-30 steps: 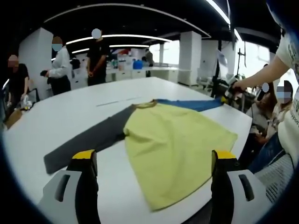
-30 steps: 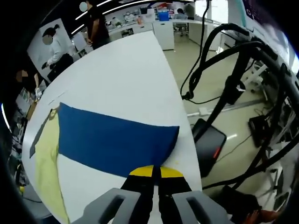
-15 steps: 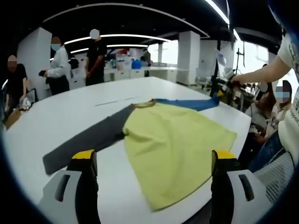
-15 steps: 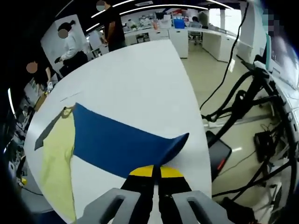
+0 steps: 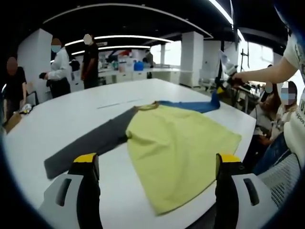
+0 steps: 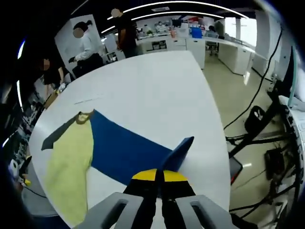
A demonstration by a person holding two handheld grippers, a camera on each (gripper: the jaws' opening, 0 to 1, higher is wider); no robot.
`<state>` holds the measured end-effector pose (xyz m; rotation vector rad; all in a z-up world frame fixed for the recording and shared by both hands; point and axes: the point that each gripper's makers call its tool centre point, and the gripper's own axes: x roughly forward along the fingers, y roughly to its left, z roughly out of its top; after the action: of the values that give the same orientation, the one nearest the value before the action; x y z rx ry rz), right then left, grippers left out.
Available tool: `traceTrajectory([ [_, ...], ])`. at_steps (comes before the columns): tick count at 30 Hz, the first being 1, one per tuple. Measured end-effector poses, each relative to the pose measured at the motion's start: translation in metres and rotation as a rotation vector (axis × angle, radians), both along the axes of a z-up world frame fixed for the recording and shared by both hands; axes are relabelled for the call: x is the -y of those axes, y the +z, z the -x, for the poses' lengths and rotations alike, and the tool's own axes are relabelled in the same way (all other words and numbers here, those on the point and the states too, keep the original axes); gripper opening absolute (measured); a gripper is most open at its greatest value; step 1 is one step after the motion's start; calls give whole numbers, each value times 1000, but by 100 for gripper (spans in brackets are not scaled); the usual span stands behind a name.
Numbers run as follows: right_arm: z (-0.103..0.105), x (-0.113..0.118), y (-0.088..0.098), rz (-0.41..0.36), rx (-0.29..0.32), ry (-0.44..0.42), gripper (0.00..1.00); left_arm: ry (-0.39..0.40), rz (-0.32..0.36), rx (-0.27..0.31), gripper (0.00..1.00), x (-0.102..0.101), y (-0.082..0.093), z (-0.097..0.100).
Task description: Fold the garment on the visible template until the final outline fits inside the template.
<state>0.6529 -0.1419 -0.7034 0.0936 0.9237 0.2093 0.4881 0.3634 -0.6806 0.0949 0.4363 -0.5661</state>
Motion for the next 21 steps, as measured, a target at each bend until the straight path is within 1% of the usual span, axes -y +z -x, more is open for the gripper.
traceTrajectory([
  [3,-9,-11,4,-4,15,29,0,-1,-1,2,99,0,1,0],
  [5,-13,-18,6,9,24,53,0,-2,3,3,99,0,1,0],
  [8,-18,-26,8,29,30,73,0,-4,7,6,99,0,2,0],
  [10,-18,-35,9,21,30,83,0,-9,13,6,99,1,3,0],
  [17,-21,-59,12,-4,34,88,0,-30,19,11,99,6,4,-2],
  [19,-22,-64,11,-14,23,63,0,-36,20,12,99,7,5,-2],
  [21,-24,-72,10,-13,25,72,0,-41,20,12,99,8,5,-3],
])
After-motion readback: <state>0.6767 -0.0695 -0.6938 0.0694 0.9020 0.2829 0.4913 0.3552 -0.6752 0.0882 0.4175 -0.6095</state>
